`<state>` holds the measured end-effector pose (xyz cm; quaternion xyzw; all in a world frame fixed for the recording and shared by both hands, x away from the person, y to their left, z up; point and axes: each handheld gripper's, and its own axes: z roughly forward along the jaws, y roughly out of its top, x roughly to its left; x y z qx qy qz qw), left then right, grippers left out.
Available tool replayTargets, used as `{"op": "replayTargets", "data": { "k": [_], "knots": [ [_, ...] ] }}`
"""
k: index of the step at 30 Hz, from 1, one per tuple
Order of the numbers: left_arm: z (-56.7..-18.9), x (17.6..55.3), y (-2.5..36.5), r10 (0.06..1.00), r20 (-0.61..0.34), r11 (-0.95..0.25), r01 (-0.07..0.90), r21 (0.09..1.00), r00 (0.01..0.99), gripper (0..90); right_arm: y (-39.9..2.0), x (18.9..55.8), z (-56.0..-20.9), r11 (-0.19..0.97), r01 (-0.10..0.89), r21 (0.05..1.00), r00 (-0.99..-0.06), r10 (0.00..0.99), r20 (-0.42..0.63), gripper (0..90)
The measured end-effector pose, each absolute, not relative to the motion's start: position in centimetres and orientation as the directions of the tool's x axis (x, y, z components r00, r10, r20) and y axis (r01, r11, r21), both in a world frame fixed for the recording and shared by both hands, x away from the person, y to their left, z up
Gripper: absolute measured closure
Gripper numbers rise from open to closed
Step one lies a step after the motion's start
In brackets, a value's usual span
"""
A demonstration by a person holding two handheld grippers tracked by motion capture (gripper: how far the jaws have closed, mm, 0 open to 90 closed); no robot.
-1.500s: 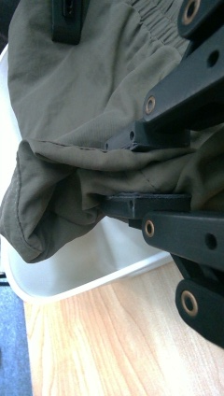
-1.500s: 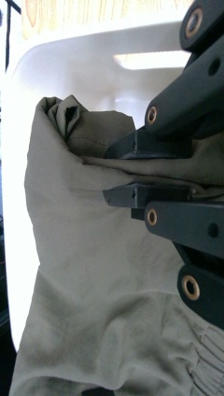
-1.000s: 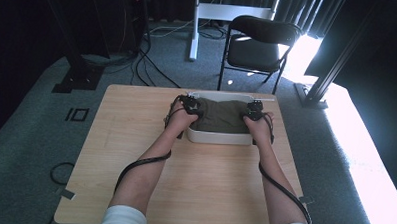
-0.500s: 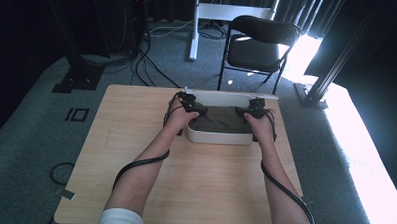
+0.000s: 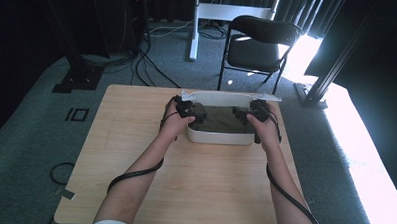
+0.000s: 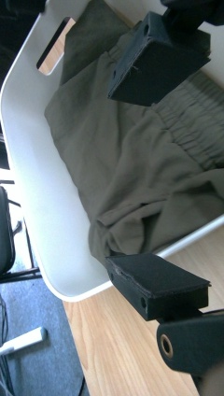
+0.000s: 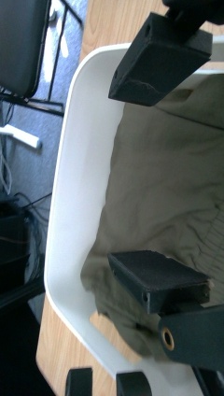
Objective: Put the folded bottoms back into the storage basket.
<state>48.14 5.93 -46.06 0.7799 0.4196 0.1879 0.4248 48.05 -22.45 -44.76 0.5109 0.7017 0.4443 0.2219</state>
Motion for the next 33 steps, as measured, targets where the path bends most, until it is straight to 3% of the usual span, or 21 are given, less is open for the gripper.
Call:
{"op": "replayTargets", "data": {
  "k": [13,22,33],
  "knots": [
    [-45.7,45.3,7.2,0.801,-0.033,-0.303,0.451,0.839,0.598,17.1,-23.5,45.1,-44.7,0.141,0.476,0.868,-0.414,0.907,0.079,16.6],
    [-46.1,43.5,8.3,0.812,-0.008,-0.311,0.445,0.840,0.583,17.0,-24.3,43.2,-45.0,0.098,0.455,0.885,-0.419,0.900,0.116,16.6],
    [-46.4,42.0,9.0,0.810,-0.007,-0.309,0.437,0.845,0.587,17.0,-25.0,41.5,-44.7,0.149,0.427,0.892,-0.459,0.886,0.072,14.8]
  ]
}}
